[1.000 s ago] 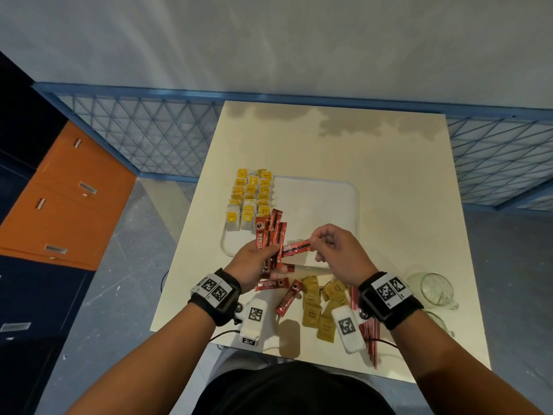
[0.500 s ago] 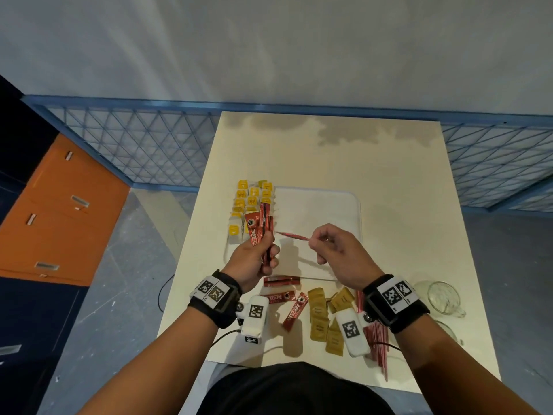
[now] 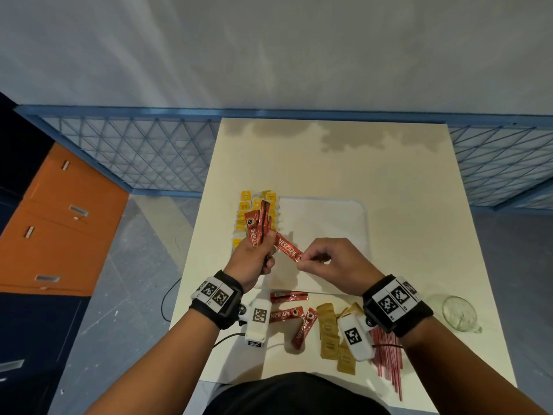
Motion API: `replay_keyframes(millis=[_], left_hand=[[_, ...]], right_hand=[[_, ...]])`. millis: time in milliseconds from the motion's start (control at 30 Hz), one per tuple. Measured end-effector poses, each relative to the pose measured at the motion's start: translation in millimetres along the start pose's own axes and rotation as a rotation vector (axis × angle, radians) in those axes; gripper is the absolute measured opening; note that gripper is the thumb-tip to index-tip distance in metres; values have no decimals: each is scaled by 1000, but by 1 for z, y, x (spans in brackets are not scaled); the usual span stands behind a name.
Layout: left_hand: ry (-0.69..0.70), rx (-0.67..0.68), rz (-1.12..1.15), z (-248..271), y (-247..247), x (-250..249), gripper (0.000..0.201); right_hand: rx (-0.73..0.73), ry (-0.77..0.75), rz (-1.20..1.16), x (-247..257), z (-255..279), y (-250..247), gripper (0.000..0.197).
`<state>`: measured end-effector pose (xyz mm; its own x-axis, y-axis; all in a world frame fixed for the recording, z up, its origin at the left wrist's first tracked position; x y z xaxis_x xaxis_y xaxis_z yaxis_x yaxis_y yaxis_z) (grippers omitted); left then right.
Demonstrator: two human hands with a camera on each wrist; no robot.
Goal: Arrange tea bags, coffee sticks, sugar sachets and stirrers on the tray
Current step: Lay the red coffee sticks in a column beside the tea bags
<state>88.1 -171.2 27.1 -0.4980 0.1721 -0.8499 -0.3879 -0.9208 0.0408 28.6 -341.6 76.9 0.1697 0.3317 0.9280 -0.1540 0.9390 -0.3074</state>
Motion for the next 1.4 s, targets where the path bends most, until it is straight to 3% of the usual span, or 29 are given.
replay_keyframes(millis=[200, 367, 467, 833, 1033, 1133, 1400], left_hand=[[-37, 8, -41, -12, -4, 2, 19], [-59, 4, 53, -26, -3, 9, 12], [-82, 0, 51, -35, -2, 15, 16], [-99, 31, -62, -52, -25, 22, 32], [-106, 39, -45, -53, -31, 20, 24], [-107, 51, -29, -54, -31, 19, 24], [-146, 86, 20, -57, -26, 25, 26]], right_hand=[[-17, 25, -24, -13, -12, -5, 4], [-176, 208, -379, -52, -26, -7, 19], [-224, 314, -427, -73, -33, -1, 14], [-344, 388, -127, -126, -119, -43, 15], [-343, 419, 53, -145, -169, -53, 15], [-328, 431, 184, -150, -178, -54, 15], [-438, 491, 197, -158, -178, -56, 15]])
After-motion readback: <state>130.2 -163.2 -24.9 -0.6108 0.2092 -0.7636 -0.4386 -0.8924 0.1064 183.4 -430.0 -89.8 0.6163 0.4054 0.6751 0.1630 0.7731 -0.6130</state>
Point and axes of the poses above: each hand's wrist, its own z-axis away from the middle knuckle, its own y-axis out of the palm, x = y × z, the point moved 8 cm from there along -z, towards the middle knuckle, and after that the axes turned 4 degrees about -z, right-handed, at the moved point
